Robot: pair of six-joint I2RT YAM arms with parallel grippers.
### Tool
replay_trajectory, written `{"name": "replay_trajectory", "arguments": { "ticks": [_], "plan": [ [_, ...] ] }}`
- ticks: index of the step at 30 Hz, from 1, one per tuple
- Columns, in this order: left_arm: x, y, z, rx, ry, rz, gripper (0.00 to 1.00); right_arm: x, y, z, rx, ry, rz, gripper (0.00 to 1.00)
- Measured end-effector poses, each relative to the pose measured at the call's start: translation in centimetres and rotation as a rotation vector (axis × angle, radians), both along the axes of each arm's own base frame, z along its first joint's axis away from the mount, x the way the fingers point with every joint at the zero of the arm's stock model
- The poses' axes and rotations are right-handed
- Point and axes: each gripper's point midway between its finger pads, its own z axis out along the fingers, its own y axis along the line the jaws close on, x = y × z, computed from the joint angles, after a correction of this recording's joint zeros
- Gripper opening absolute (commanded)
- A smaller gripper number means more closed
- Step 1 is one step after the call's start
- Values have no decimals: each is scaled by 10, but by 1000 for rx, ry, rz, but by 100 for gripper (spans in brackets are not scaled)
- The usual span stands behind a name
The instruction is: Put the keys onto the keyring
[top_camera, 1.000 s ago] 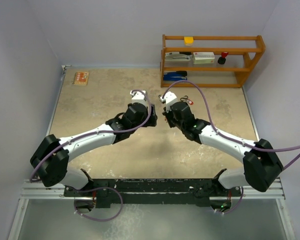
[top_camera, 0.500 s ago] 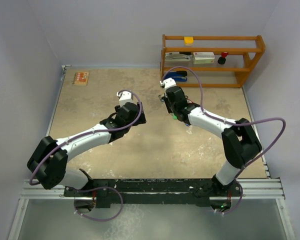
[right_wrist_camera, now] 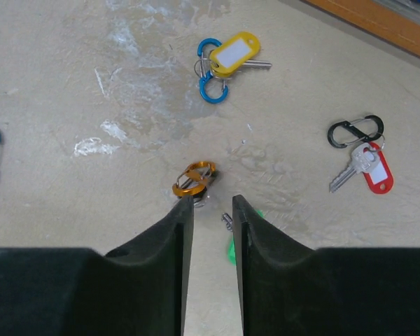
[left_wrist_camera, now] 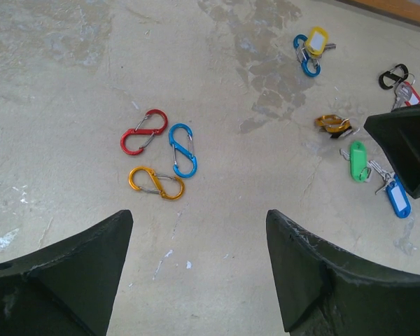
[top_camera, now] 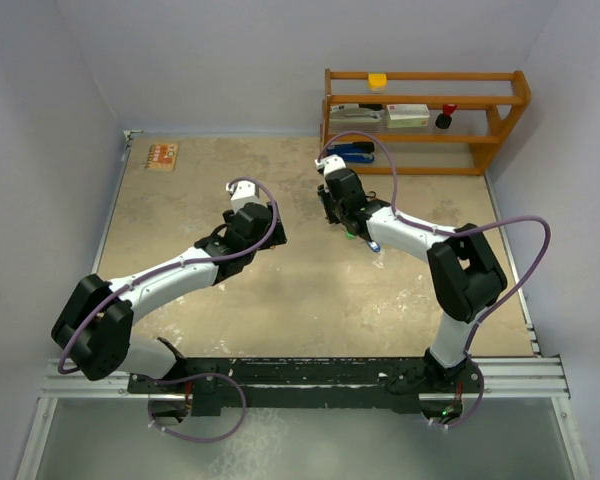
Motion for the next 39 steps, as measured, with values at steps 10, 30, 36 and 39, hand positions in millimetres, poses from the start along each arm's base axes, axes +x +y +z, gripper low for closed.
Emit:
{"name": "replay_trajectory", "arguments": {
  "ticks": [10, 30, 36, 39],
  "plan": [
    [-1, 3, -5, -7, 12, 12, 74, -3, 3, 6, 40, 2, 0, 51],
    [-2, -1, -5, -34, 11, 5, 74, -58, -98, -35, 2, 230, -315, 47],
    [-4, -1, -8, -40, 20, 7, 74, -55, -108, -37, 8, 231, -337, 41],
    [-4, -1, -8, -41, 23, 5, 74, -52, -109, -36, 16, 222, -342, 36]
  ]
}}
